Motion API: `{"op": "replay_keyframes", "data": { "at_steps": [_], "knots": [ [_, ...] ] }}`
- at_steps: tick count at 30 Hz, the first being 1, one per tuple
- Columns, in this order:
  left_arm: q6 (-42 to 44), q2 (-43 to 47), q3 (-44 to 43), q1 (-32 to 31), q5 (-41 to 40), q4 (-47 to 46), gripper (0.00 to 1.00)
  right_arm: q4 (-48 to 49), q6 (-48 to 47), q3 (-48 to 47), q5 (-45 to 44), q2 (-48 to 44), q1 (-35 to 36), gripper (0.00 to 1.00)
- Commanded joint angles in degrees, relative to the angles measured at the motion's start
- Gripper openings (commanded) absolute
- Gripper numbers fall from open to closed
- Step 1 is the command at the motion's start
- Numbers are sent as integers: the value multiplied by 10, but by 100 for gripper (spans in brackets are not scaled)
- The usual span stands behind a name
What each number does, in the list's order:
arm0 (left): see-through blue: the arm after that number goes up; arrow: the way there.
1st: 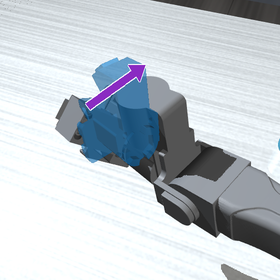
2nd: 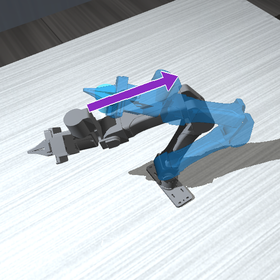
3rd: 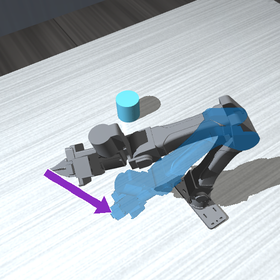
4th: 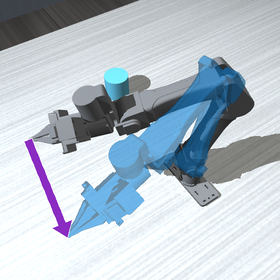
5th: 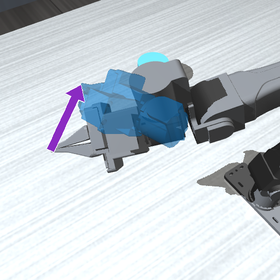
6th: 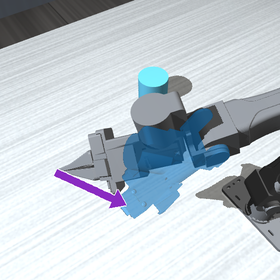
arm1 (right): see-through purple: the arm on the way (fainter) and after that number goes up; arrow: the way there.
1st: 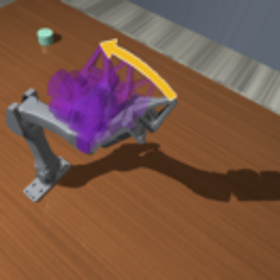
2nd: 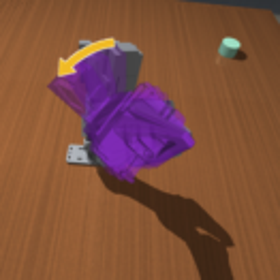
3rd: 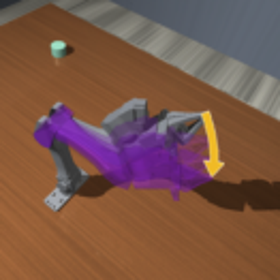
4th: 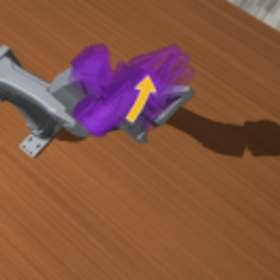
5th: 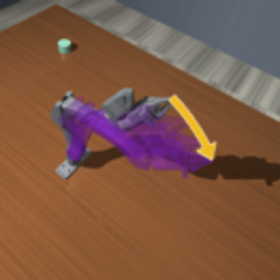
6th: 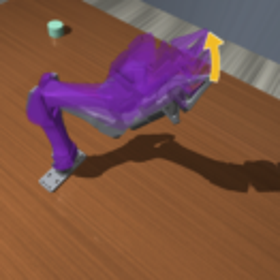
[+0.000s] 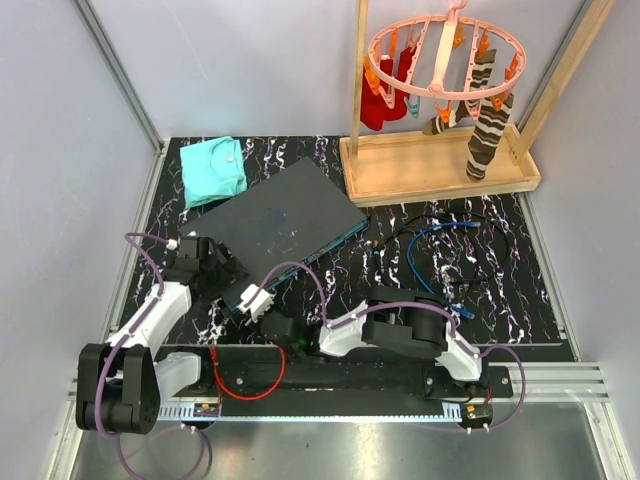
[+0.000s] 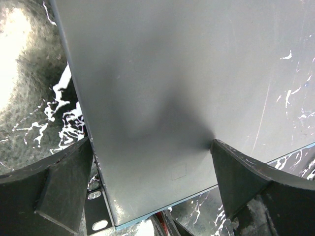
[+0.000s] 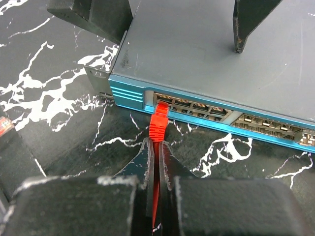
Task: Insert the plug into the switch port
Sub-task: Insert the connector into the switch port.
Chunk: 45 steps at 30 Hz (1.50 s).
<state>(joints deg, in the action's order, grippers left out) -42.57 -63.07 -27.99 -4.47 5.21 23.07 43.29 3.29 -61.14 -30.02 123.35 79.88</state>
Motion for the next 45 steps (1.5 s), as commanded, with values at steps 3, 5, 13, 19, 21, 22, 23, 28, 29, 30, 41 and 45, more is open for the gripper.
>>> {"op": "replay_keyframes", "data": {
  "at_steps": [3,5,13,19,21,22,23,28,29,30,41,45],
  "knots": [
    [-5,-43,55,-97,250,-3,82,132,-7,-83,-33,10,-79,0],
    [-9,-39,58,-100,253,-3,80,133,-9,-90,-27,7,-87,0],
    [-17,-34,66,-112,267,-8,64,131,-22,-122,-7,15,-97,0],
    [-25,-19,73,-117,283,-8,54,126,-15,-112,1,8,-100,0],
    [-30,-7,78,-119,287,-8,50,123,-8,-105,5,6,-99,0],
    [-37,-4,80,-121,287,-8,49,123,-5,-102,5,3,-100,0],
    [-41,0,82,-122,288,-9,47,124,-3,-96,7,1,-100,0],
    [-67,24,86,-145,297,-4,34,130,2,-79,9,-6,-99,0],
    [-71,29,85,-149,297,-1,32,131,3,-75,8,-6,-100,0],
    [-74,36,85,-152,294,0,29,136,3,-72,8,-5,-100,0],
    [-110,62,102,-197,295,7,0,239,-64,-93,-1,38,-110,0],
    [-115,66,105,-216,293,7,0,254,-81,-114,-26,52,-112,0]
  ]
}}
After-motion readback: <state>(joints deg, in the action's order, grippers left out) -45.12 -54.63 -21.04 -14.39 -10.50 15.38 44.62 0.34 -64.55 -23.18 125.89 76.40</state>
